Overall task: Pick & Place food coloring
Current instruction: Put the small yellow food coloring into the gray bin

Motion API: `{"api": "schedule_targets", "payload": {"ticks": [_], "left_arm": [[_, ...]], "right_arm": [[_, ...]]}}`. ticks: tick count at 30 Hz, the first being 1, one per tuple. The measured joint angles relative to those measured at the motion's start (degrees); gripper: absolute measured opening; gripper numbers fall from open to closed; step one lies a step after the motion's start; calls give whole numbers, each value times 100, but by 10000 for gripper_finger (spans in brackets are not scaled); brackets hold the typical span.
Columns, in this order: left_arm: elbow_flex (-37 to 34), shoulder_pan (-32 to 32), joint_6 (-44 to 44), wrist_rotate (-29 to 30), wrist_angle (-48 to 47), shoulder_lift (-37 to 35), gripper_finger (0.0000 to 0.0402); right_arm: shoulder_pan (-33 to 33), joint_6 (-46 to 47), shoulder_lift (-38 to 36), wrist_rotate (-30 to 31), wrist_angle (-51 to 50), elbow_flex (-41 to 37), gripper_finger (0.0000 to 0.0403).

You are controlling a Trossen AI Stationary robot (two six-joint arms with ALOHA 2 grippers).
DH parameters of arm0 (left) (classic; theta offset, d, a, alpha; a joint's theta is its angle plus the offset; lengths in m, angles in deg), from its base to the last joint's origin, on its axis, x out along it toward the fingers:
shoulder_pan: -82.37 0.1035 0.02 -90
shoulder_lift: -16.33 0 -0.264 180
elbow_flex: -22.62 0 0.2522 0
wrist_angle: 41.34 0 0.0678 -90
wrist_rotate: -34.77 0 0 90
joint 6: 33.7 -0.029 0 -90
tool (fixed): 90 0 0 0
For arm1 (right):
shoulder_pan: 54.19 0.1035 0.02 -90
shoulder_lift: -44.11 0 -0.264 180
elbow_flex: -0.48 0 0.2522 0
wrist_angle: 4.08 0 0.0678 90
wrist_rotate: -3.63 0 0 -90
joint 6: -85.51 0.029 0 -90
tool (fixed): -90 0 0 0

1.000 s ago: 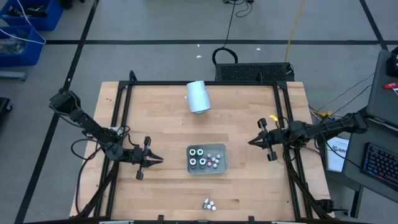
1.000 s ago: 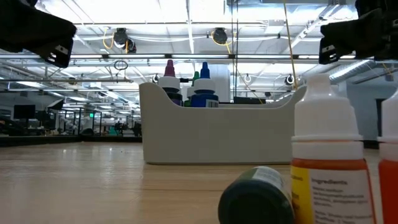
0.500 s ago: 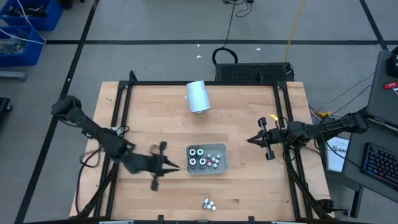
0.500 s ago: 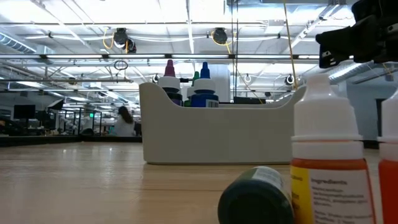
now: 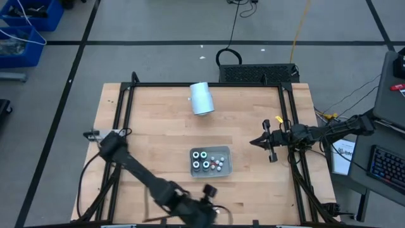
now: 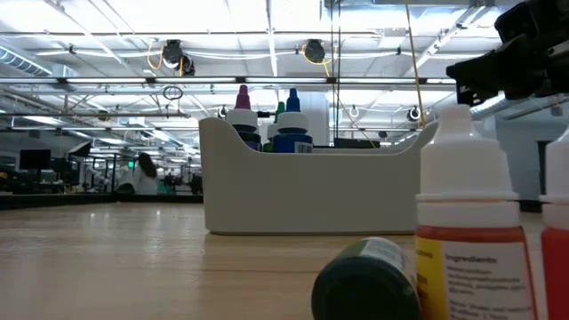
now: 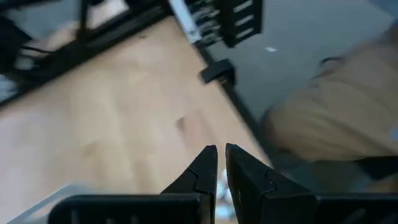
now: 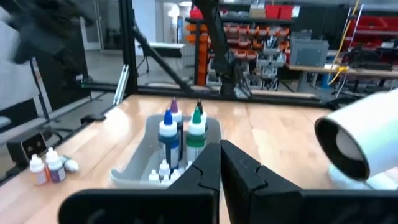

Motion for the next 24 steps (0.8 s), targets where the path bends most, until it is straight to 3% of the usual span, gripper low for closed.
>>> {"api": "schedule_targets", "payload": {"ticks": [4,7,16,19,24], "left_arm": [[1393,182,-5,-916,-742,999,51],[1918,284,-193,-1027,-936,1501,84],[1920,653,7,-1423,-1036,2003,203],[1919,668,14,-1758,-1182,2052,220],[1912,632,111,-1832,-1288,2099,225]], "right_arm": [[0,2,0,-10,-112,0,1],[0,4,5,-16,-154,-3,1],[0,0,1,-18,-218,-4,0],[0,-46,5,-18,-299,-4,0],[0,-45,2,-18,-319,-4,0]]}}
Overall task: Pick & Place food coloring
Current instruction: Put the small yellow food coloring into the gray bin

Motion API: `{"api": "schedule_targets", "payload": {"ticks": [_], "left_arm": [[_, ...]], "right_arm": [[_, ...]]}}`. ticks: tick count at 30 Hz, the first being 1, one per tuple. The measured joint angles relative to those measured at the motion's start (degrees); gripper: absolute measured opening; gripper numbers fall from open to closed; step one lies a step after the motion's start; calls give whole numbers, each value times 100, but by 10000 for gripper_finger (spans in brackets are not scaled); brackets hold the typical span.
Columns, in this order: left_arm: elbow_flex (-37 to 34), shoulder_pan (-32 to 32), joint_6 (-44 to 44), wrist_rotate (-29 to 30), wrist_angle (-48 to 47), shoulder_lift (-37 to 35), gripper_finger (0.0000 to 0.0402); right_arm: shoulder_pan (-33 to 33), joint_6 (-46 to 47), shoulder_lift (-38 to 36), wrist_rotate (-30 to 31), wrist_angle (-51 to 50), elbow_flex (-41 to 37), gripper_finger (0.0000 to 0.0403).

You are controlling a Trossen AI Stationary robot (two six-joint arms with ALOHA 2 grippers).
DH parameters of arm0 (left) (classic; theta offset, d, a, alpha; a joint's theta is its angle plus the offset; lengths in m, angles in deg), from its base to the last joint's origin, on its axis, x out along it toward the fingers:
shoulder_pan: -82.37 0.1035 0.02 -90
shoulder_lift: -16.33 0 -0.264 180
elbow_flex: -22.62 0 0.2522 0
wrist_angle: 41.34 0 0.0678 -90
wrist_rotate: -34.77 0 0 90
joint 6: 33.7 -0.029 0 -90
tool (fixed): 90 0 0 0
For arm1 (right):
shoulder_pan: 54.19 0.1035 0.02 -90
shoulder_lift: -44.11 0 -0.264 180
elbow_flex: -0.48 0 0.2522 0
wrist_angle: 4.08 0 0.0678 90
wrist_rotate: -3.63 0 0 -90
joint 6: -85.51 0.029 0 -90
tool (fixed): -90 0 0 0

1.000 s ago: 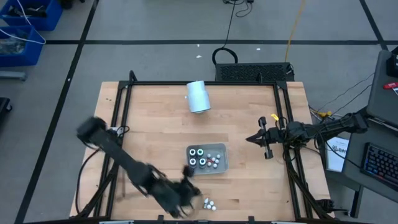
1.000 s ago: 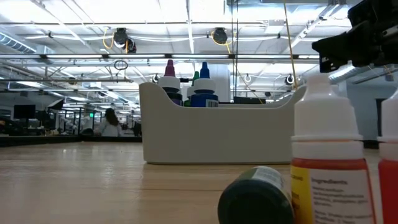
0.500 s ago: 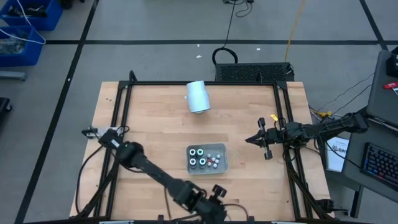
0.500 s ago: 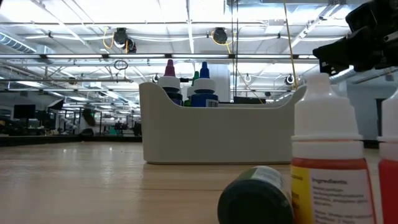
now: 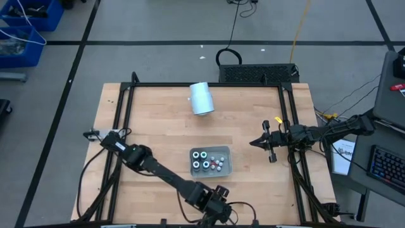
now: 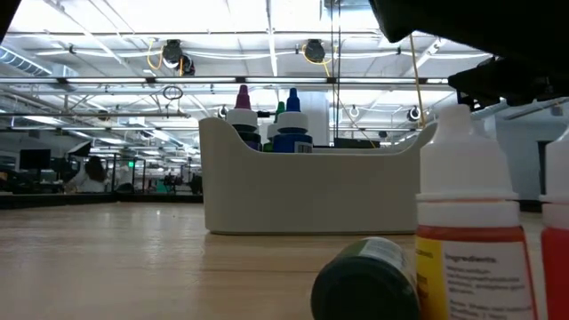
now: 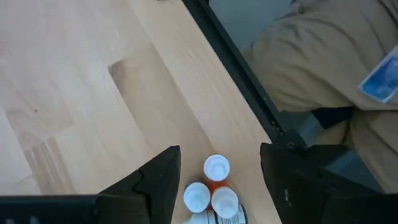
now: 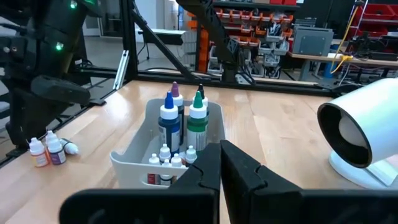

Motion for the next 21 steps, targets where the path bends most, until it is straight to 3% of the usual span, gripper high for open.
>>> {"api": "schedule_targets", "payload": {"ticks": [21], "left_arm": [[-2,-40,-142,195,15,311,225]], "right_arm": [[0,1,-2,0,-47,0,0]]}}
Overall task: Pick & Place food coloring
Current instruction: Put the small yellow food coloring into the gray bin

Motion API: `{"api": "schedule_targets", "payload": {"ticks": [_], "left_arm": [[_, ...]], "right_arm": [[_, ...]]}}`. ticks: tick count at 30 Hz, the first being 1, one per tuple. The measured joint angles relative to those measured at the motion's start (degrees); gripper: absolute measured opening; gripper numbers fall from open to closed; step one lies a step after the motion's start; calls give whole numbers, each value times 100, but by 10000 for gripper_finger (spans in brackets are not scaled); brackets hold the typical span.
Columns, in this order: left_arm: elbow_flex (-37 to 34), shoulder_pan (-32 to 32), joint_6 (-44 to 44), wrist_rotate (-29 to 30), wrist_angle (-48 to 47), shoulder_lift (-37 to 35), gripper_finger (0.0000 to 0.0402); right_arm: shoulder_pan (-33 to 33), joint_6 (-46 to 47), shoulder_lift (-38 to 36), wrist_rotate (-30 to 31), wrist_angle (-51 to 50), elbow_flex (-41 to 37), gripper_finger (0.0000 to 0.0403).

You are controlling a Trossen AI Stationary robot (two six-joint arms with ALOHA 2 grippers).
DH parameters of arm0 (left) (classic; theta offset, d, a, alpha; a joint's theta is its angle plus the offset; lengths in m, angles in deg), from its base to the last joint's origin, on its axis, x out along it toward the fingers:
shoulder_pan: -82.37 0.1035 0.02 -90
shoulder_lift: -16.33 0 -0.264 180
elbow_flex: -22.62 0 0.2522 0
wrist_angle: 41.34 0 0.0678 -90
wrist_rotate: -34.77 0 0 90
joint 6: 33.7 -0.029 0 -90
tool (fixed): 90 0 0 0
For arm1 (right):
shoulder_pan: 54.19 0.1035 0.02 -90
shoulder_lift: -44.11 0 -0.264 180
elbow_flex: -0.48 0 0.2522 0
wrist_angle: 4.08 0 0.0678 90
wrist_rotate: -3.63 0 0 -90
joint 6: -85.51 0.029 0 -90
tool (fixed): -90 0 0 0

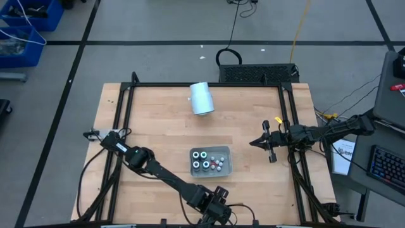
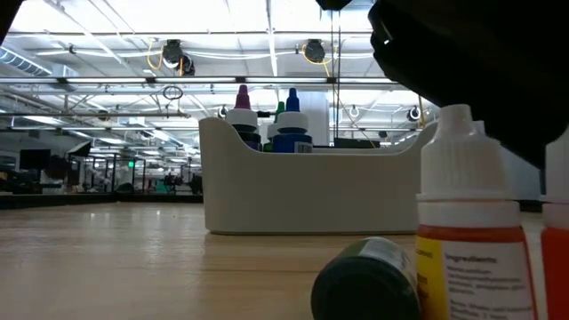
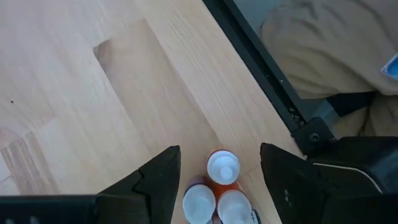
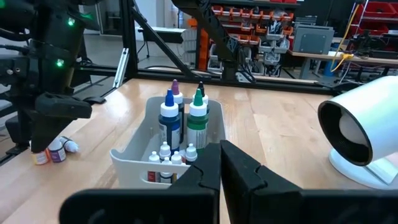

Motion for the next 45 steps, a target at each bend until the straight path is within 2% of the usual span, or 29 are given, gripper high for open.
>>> {"api": "schedule_targets", "payload": {"ticks": [18,21,30,33,45], "left_arm": [[-166,0,7,125,55,4,222],[-166,0,4,127,57,4,201],[-166,2,2,127,57,2,88],[-166,2,-6,130,94,2,61],[43,5,-493,126,336,-163,74]], "right_arm": [[0,0,0,0,-41,0,0],[0,0,0,0,-57,0,0],[0,0,0,0,-80,0,0],[1,0,0,0,-80,0,0],[0,0,0,0,-86,0,0]]}}
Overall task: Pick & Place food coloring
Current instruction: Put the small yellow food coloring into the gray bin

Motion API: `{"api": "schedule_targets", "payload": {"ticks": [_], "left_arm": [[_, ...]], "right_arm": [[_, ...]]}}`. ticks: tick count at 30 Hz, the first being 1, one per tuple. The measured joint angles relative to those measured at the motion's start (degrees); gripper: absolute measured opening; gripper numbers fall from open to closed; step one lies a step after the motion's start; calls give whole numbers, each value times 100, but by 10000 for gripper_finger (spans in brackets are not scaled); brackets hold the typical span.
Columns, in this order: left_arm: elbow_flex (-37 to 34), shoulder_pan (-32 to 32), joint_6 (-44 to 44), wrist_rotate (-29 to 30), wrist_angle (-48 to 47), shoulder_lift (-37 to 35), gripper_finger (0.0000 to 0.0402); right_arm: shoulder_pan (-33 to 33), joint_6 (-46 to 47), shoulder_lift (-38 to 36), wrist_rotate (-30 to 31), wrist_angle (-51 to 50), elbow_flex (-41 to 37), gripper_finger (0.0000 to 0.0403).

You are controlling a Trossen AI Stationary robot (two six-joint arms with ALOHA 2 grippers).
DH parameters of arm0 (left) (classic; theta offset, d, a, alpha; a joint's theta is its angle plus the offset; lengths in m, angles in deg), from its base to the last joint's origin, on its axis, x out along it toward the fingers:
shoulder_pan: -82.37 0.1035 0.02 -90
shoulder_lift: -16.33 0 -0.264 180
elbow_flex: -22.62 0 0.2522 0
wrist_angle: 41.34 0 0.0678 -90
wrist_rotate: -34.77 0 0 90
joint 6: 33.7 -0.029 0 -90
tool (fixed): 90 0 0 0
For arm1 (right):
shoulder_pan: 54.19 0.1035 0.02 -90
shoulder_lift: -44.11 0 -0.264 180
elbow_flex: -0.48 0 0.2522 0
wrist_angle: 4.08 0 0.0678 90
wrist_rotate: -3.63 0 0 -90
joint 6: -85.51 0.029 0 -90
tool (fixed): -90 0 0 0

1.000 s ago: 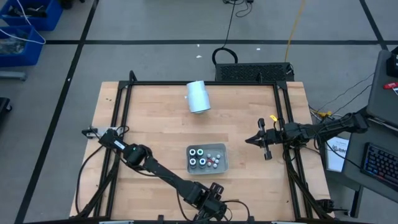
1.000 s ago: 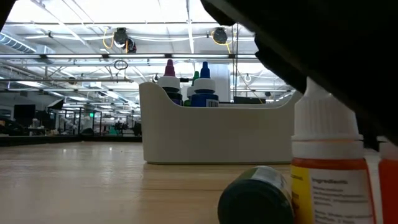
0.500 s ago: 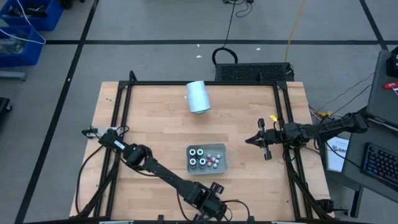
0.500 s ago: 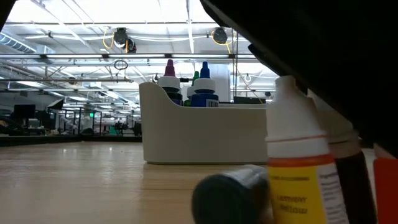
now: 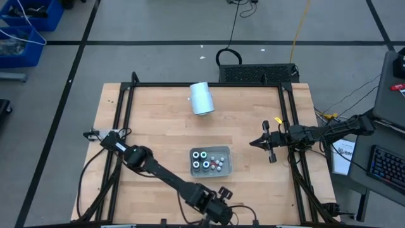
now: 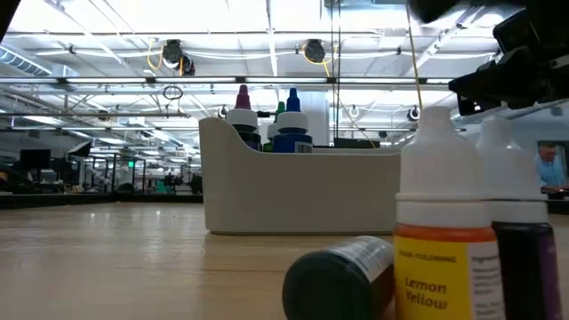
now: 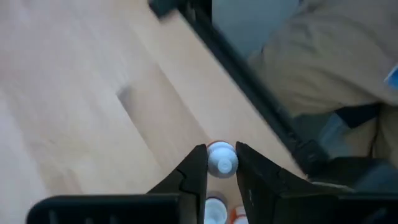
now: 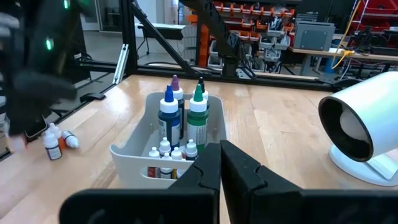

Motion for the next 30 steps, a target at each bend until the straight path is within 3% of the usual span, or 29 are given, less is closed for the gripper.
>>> {"api": "schedule_targets", "payload": {"ticks": [5,14,18,21,24,30], "left_arm": [[25,-19,-25,228,-296,-678,63],[-133,-329,287,2345,-1273,-2468,66],[-635,-396,373,2804,-1273,-3119,66],[-1396,-364,419,2838,-997,-3699,66],[-2548,-259,560,2785,-154,-4537,66],[-5869,-53,481,2256,2763,-6628,67]], "right_arm": [[1,0,0,0,-86,0,0],[0,2,0,0,-134,0,0],[1,0,0,2,-130,0,0],[0,0,1,2,-130,0,0],[0,0,2,2,-130,0,0],[0,0,2,2,-133,0,0]]}}
